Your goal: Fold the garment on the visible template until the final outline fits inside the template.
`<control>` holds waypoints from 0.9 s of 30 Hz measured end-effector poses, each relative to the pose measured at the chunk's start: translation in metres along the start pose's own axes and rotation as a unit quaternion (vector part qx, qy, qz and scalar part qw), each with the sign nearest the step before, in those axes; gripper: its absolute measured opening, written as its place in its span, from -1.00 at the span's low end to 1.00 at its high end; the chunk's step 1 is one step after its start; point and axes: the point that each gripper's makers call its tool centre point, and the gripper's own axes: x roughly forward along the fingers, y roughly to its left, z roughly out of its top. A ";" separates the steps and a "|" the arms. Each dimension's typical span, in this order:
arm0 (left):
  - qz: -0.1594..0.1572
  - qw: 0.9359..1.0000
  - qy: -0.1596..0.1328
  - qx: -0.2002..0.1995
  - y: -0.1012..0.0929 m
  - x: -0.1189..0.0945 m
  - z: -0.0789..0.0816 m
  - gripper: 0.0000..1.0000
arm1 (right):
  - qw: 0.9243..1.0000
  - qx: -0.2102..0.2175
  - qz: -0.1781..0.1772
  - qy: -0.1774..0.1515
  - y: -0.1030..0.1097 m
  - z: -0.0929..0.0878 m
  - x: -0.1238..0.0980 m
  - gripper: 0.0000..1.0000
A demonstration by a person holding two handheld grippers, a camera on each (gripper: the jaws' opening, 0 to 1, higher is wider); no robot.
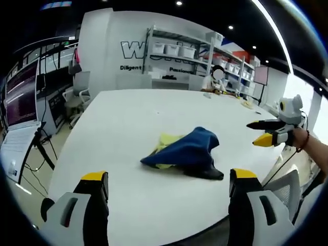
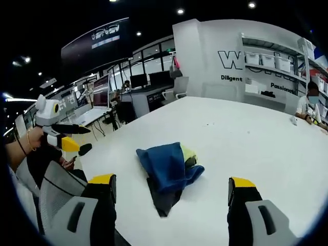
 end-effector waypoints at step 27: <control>0.010 1.000 0.002 -0.011 0.003 -0.007 0.000 0.87 | 0.998 0.014 0.069 0.007 -0.014 0.016 0.067 -0.12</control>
